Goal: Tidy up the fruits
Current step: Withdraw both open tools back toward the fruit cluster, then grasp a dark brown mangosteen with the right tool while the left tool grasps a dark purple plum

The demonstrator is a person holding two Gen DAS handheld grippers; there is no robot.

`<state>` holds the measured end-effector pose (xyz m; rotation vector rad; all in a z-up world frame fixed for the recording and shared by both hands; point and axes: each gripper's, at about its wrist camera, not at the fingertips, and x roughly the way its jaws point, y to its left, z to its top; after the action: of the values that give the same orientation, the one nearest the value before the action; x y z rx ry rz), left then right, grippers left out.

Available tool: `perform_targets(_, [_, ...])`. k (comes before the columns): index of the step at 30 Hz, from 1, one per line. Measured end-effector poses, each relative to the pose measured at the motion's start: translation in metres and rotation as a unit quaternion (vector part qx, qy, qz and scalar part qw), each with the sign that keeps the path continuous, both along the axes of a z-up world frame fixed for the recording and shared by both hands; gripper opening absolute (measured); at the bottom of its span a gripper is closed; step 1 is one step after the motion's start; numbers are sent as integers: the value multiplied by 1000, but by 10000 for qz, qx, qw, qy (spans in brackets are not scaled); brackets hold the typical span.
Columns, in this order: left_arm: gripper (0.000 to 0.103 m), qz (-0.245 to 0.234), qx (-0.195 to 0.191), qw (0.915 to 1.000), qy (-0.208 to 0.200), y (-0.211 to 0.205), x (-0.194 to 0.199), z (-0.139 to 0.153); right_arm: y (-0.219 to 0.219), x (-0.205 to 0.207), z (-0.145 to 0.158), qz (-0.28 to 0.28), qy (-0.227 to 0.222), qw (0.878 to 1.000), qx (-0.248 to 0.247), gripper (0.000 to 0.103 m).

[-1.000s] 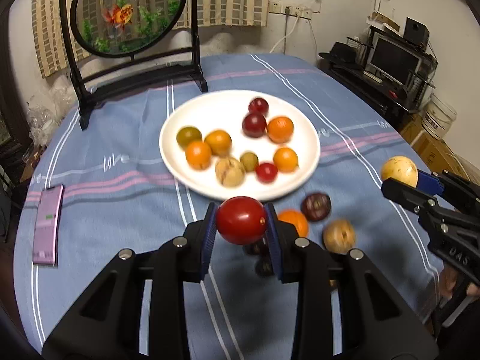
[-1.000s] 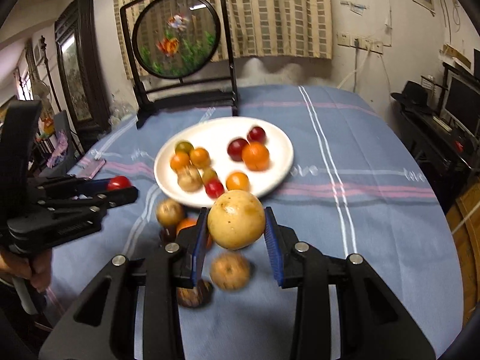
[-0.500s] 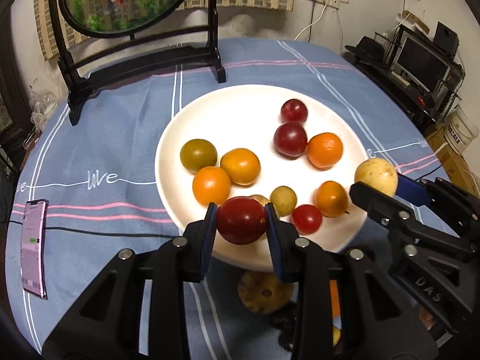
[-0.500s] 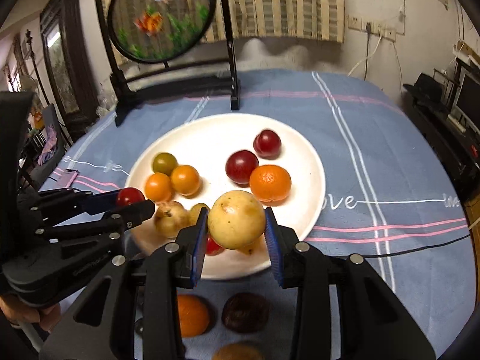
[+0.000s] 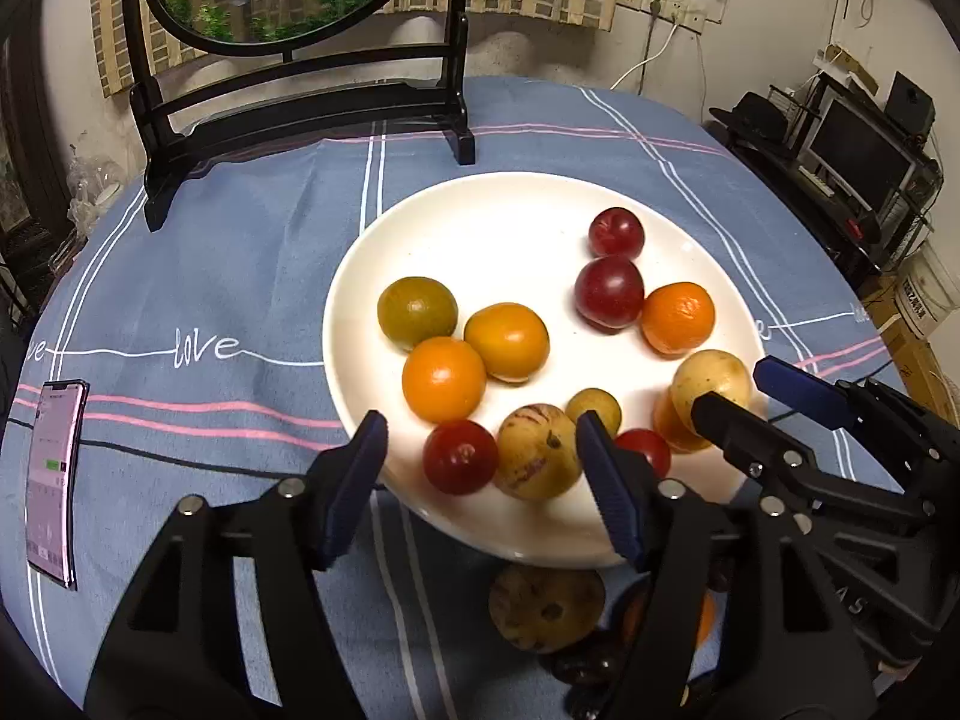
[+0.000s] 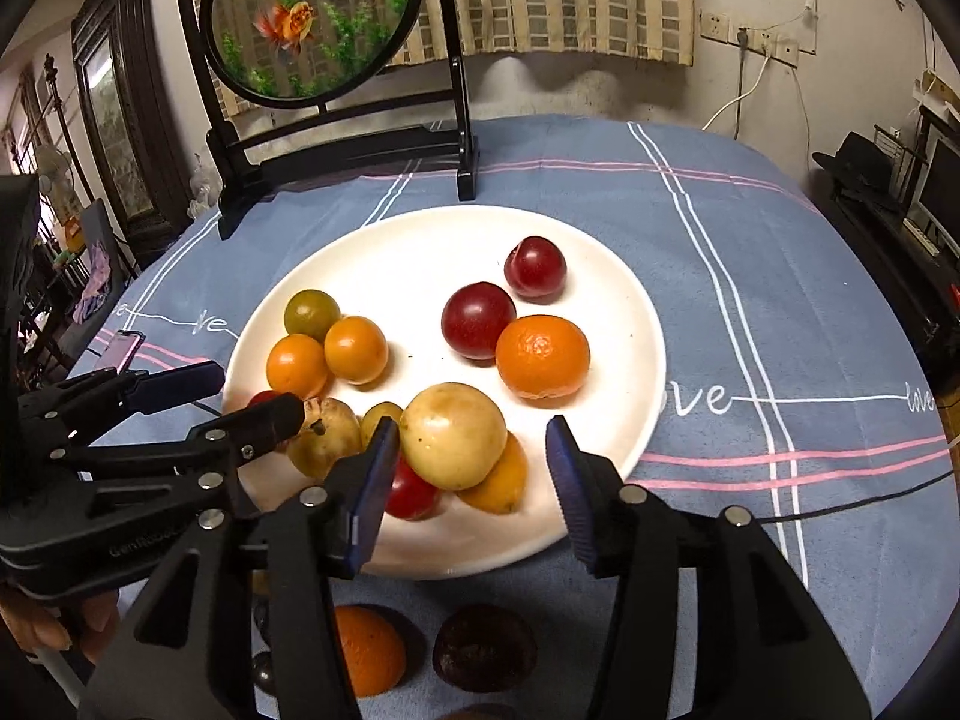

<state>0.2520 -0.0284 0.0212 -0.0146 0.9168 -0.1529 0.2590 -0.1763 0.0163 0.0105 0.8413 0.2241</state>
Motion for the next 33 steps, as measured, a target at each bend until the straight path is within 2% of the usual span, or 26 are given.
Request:
perform_targets(2, [77,-4,-6,10000,-35,1,-6,3,-3,-5,3,-28,-34,10000,22,54])
perform_targets(5, [80,14,-33,10000,-77,3,-16,6,-10,-17,8,-79,-91,9999,104,57])
perform_targets(14, [87,-135,-110,9997,-181,0,-66,9,-35,-64,13,-302,-148,9992,229,57])
perform_targets(25, [89,-57,-252,9997,32,10,-119,-9,-52,-125,-10,-394,133,9985,350,59])
perform_targets(33, [89,-9,-147,9999,52,16,-142,-17,-37,-159,-21,-25,267,9993,252,59])
